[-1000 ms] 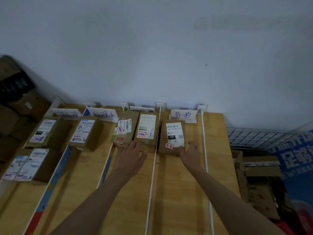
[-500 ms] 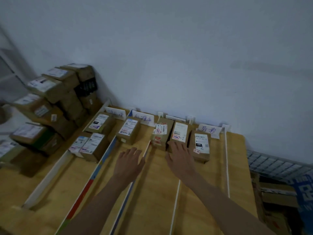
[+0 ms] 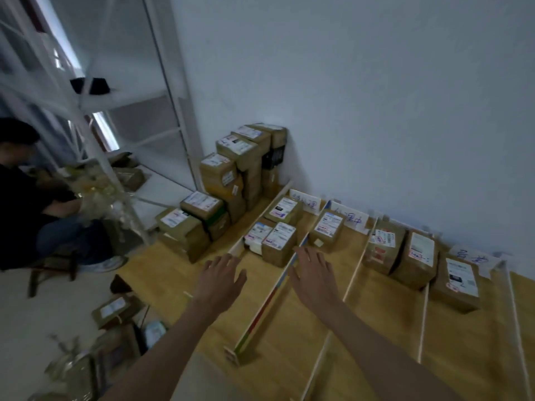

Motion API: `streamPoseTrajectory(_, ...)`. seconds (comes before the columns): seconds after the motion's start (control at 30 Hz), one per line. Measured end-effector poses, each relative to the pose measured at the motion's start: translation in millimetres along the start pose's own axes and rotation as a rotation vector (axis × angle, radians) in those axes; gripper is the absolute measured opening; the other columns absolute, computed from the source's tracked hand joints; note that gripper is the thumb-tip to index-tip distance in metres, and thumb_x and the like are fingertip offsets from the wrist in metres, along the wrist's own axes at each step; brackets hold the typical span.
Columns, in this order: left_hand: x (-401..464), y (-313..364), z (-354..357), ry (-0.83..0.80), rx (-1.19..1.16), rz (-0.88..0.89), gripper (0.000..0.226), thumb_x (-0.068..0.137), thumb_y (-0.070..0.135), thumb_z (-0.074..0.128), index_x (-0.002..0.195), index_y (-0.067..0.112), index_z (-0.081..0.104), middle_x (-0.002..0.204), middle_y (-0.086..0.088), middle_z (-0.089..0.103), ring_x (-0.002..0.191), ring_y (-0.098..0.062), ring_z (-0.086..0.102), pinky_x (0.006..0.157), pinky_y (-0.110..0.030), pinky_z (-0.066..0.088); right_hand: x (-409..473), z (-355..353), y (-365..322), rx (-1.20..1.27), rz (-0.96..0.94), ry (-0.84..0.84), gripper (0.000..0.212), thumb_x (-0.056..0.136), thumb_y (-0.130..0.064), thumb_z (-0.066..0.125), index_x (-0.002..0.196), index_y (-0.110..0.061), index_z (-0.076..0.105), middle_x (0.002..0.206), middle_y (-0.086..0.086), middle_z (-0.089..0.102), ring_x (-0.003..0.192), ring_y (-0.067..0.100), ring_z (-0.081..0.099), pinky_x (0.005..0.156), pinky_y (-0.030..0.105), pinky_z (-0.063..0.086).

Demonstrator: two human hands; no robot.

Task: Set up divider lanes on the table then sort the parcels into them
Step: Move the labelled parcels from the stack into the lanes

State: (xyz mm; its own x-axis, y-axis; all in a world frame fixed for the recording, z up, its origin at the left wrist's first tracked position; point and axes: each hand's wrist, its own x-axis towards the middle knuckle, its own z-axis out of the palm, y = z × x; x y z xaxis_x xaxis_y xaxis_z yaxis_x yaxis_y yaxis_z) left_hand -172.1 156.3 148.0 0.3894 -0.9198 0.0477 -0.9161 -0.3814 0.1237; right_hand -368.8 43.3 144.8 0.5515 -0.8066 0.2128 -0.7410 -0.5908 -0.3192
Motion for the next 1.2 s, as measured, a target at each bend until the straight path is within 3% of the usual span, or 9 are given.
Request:
streamPoseTrajectory(0.27, -37.4, -143.3, -22.5, 0.005, 0.023, -0.116, 0.049, 0.102, 0.051, 0.030, 0.139, 0.025, 0.048, 0.143, 0.003, 0.050, 0.130, -0.018, 0.047, 0.108, -0.039, 0.035, 9.3, 51.3, -136.2, 0.033, -0.072, -0.045, 0.046, 0.099, -0.038, 0.043, 0.141, -0.020, 0.043, 0.135, 0.003, 0.049, 0.126, 0.025, 0.047, 0.103, 0.040, 0.042)
streamPoseTrajectory(0.6, -4.7, -245.9, -28.2, 0.015, 0.063, -0.149, 0.048, 0.101, 0.052, 0.034, 0.135, 0.023, 0.053, 0.135, 0.003, 0.055, 0.126, -0.020, 0.049, 0.104, -0.039, 0.039, 76.4, 99.9, -231.1, 0.106, -0.086, -0.059, 0.044, 0.099, -0.038, 0.045, 0.140, -0.023, 0.041, 0.136, 0.001, 0.049, 0.125, 0.021, 0.046, 0.103, 0.040, 0.042)
streamPoseTrajectory(1.07, 157.6, -316.0, -59.4, 0.026, 0.082, 0.007, 0.047, 0.102, 0.049, 0.031, 0.136, 0.023, 0.050, 0.133, 0.002, 0.054, 0.120, -0.020, 0.052, 0.100, -0.038, 0.038, 226.5, 127.6, -253.4, 0.067, 0.010, 0.024, 0.041, 0.098, -0.038, 0.046, 0.136, -0.022, 0.042, 0.131, 0.003, 0.050, 0.118, 0.023, 0.050, 0.094, 0.041, 0.049)
streamPoseTrajectory(1.2, 220.0, -318.4, -58.2, 0.015, 0.055, 0.104, 0.042, 0.101, 0.048, 0.030, 0.124, 0.024, 0.055, 0.127, 0.001, 0.057, 0.116, -0.020, 0.055, 0.098, -0.038, 0.041, 263.9, 126.4, -245.6, 0.033, 0.079, 0.050, 0.042, 0.098, -0.038, 0.046, 0.136, -0.020, 0.042, 0.131, 0.006, 0.051, 0.116, 0.025, 0.051, 0.093, 0.044, 0.050)
